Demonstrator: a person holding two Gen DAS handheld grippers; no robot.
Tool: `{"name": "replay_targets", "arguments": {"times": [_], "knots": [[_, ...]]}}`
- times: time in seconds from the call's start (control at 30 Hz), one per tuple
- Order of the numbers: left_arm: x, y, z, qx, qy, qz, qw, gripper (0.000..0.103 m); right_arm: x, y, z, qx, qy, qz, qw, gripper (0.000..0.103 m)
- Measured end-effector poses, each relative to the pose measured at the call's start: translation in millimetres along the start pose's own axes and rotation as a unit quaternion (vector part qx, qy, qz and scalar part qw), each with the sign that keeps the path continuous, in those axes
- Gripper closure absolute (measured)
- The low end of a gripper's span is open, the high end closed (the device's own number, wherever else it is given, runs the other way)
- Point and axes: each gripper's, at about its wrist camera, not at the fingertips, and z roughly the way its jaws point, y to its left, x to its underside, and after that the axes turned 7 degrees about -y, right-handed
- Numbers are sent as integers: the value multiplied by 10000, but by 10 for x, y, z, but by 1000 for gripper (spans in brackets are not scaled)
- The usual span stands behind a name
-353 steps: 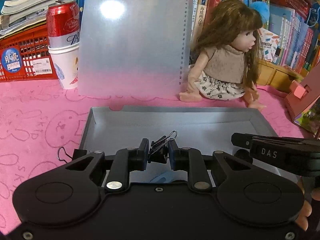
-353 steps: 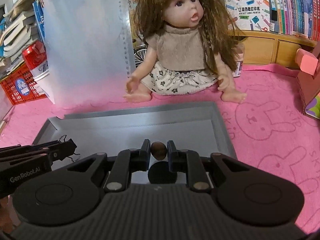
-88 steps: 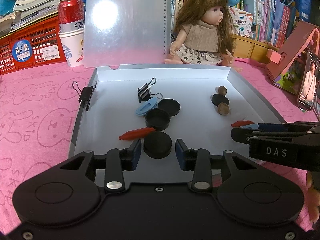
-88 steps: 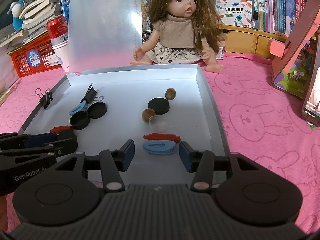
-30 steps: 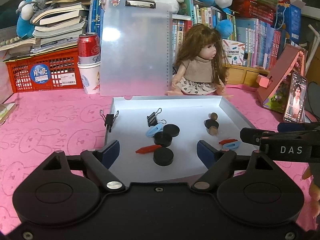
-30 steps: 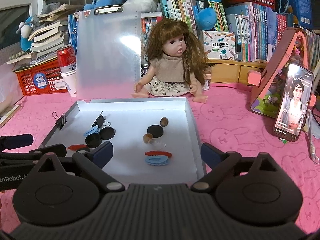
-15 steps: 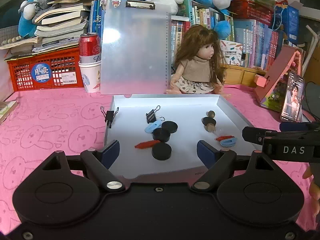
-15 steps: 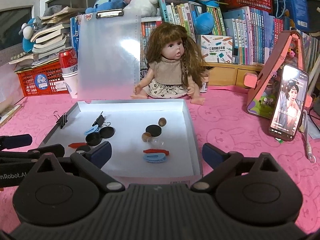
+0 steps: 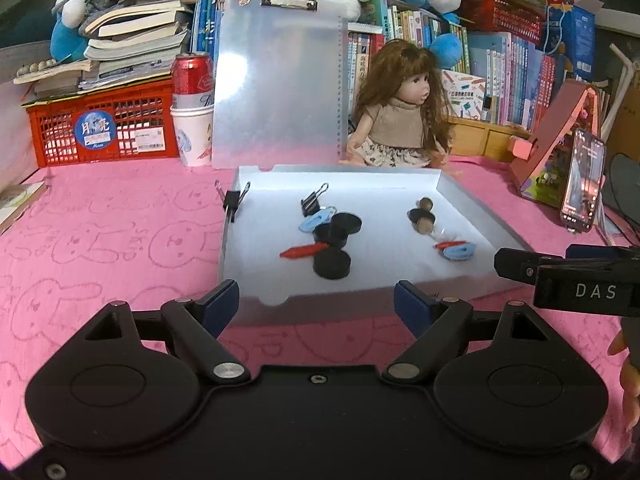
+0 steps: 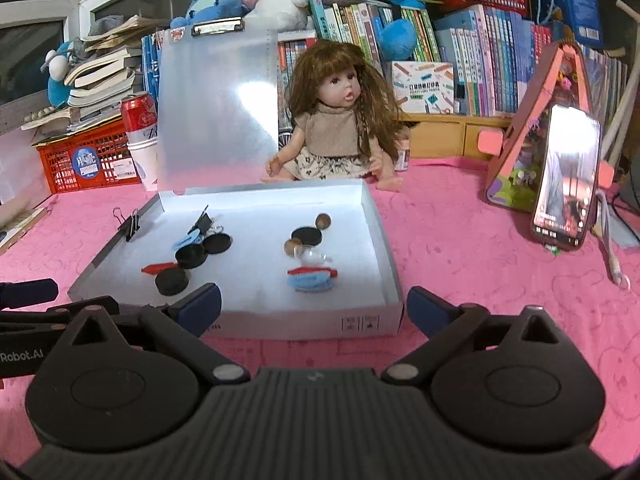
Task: Organize rigid objects
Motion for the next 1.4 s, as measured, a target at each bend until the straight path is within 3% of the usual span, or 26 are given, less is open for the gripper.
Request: {"name": "replay_targets", "arguments": {"times": [0.6,1.4], "knots": [[260,1,78,-232,187,89,9995,19,309,58,69,0,309,-27,9995,0],[384,10,229,-410,329,156,9985,18,434,106,194,137,512,-238,9983,0]]}}
